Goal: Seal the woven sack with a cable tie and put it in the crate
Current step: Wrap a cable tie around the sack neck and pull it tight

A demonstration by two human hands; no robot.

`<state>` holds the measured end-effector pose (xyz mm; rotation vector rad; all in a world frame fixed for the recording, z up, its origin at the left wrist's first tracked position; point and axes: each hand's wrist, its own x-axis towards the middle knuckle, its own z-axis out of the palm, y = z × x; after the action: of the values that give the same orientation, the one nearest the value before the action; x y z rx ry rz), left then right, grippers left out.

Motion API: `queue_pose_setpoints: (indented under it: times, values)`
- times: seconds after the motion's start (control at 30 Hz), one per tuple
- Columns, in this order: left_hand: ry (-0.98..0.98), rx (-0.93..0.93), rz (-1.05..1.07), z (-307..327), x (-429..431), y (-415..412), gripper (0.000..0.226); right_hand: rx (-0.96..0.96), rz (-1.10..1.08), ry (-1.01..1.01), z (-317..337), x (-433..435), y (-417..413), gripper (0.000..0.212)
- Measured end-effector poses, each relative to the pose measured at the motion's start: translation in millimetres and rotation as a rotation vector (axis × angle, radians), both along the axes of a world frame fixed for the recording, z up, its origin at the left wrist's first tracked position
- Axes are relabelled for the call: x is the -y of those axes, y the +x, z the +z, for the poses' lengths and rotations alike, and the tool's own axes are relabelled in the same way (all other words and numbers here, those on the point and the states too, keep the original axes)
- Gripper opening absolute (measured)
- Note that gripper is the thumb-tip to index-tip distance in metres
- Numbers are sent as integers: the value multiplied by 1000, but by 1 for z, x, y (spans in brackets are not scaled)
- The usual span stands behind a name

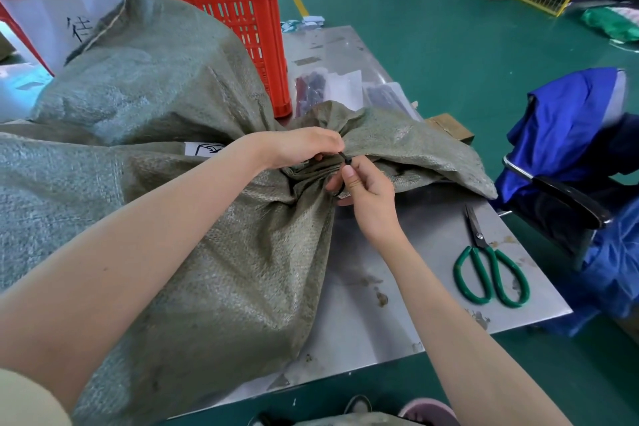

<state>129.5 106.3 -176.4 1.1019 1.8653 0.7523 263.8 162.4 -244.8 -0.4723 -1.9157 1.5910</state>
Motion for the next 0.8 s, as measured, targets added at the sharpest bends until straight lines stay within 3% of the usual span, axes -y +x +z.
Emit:
queue_pose_setpoints:
  times: [0.27,0.37,0.53,0.67,0.8]
  values:
    - [-37,-2,-72,1,1,11,27,51,-23,31,2,1,-4,22]
    - [-44,14,-80,0,1,17,23,113,-15,5,7,-1,-5,31]
    - [-73,-69,-112,3,4,8,21,211,64,-197,15,-3,-3,34]
    - [-124,-245,-112,4,8,0,26,206,-1,-310,18,2,0,12]
    - [-140,-298,-140,7,9,-6,22,239,12,-493,29,0,5,26]
